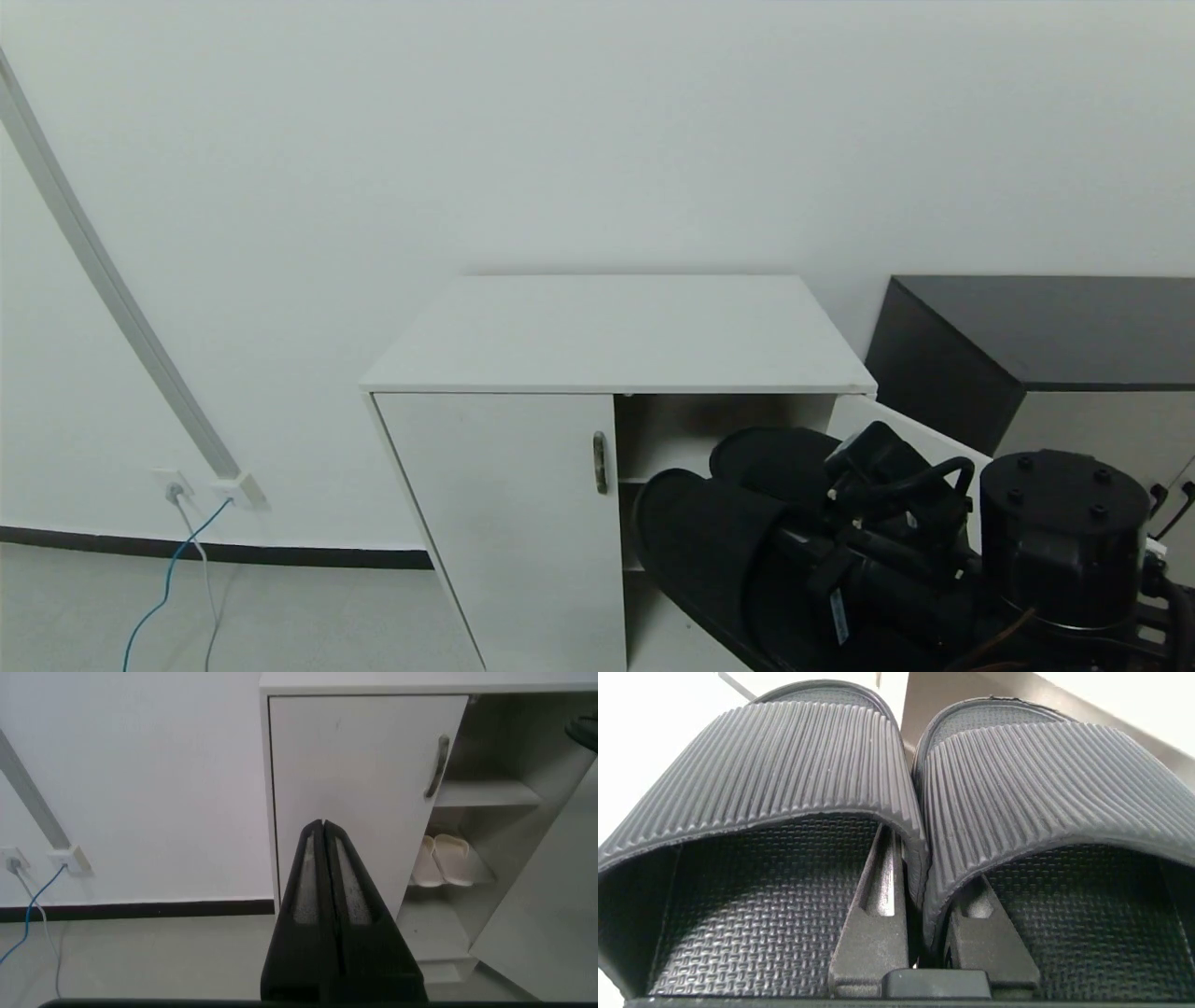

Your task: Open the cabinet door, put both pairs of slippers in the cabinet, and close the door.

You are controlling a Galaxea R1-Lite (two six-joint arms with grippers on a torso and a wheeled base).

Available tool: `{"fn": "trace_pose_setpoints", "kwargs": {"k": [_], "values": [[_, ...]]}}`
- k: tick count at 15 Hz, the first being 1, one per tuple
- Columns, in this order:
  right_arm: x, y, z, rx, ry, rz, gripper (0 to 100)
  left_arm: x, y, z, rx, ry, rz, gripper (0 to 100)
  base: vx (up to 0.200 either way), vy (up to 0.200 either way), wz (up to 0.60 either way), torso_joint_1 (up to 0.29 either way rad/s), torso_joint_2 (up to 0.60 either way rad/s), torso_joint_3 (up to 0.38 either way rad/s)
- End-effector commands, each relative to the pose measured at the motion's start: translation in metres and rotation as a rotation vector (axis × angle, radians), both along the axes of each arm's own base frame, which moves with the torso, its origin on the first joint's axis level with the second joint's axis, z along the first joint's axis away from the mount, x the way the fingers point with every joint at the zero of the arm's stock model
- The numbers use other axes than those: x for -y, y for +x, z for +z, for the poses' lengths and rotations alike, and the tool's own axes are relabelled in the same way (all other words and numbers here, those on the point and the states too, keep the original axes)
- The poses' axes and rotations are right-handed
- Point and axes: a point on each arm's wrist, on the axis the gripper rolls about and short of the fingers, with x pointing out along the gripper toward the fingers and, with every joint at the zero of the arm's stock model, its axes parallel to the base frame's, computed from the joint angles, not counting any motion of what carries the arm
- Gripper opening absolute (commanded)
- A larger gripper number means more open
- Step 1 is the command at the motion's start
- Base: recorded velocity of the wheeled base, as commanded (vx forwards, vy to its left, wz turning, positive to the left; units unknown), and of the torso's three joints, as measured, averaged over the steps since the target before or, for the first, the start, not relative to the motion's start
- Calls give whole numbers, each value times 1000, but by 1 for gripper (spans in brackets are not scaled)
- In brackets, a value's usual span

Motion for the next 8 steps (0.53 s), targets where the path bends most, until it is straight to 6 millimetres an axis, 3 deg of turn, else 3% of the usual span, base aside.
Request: {"fn": "trace_pose_setpoints", "kwargs": {"k": [1, 8], "values": [[0, 0, -1, -2, -3, -2, 0, 0, 0, 0, -2, 0, 1, 0, 0, 0, 0, -222, 549, 330], [0, -1, -2, -7, -4, 13, 0, 0, 0, 0, -2, 2, -1, 0, 0, 0, 0, -192, 521, 324]]}}
